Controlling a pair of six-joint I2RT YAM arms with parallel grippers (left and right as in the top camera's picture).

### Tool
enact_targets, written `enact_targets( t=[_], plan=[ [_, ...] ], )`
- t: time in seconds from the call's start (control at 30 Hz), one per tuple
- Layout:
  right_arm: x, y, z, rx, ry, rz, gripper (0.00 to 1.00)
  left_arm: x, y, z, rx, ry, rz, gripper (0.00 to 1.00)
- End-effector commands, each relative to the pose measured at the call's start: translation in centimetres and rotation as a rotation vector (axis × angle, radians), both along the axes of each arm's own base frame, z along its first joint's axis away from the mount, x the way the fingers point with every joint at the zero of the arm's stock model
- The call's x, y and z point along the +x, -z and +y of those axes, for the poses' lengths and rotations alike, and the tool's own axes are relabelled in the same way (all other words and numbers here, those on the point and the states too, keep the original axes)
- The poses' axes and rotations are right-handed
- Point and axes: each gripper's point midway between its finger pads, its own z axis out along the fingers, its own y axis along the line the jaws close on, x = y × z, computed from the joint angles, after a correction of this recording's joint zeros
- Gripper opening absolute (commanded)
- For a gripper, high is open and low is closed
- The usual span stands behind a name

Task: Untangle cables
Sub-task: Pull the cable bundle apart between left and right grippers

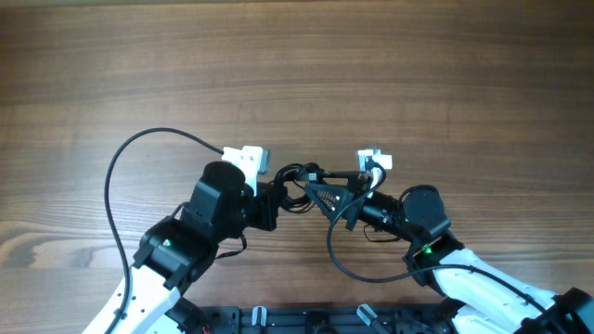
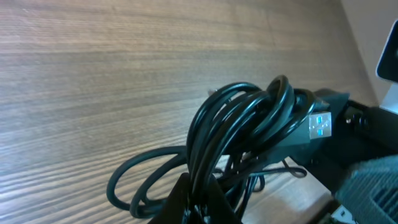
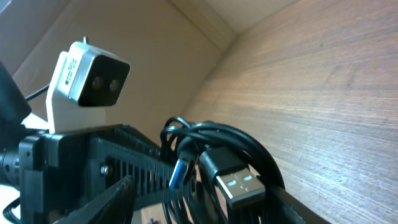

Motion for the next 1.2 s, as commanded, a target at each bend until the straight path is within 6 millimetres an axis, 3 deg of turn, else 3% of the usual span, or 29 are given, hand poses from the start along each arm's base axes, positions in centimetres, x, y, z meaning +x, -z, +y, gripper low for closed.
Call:
enact_targets(
  t=[0.0,0.2,0.37,0.47,0.53,0.67,0.7,0.9,1.07,1.17],
  plan=[
    [0.1,-0.6,0.3,0.013,0.006,-0.013,0.61,-1.0,-1.1,-1.8,-0.067,0.101,0.011,0.04],
    [0.4,-0.5,0.2,0.023,0.024,0.019,0.48,-1.4,-1.2,-2.3,-0.07,0.125,0.007,0.04],
    [0.8,0.2,0.0,0.009,0.051,0.052,0.12,-2.8,-1.4,-3.9,-0.074,0.194,-0.001,0.04],
    [0.8,0.0,0.0,0.031,0.052,0.073,0.05,-2.8,-0.8,-3.5,-0.027,0.171,-0.006,0.04],
    [0.8,-0.1,-0.1,0.038,0.05,0.077,0.05,-1.5,0.7,-1.1,0.077,0.031,0.002,0.04],
    [1.6,-0.1,-1.4,0.055,0.059,0.107,0.04,1.4,2.6,9.0,0.348,-0.487,-0.003,0.04],
    [2.1,-0.2,-2.0,0.068,0.077,0.126,0.04,1.5,2.6,10.1,0.365,-0.534,-0.004,0.04],
    [4.2,-0.7,-5.0,0.112,0.154,0.152,0.04,2.3,2.6,12.9,0.37,-0.647,0.021,0.04],
    [4.4,0.0,-5.5,0.098,0.156,0.174,0.05,2.6,2.6,14.1,0.323,-0.746,0.045,0.04],
    [4.4,0.6,-5.5,0.087,0.159,0.202,0.05,2.9,2.5,13.8,0.296,-0.746,0.046,0.04]
  ],
)
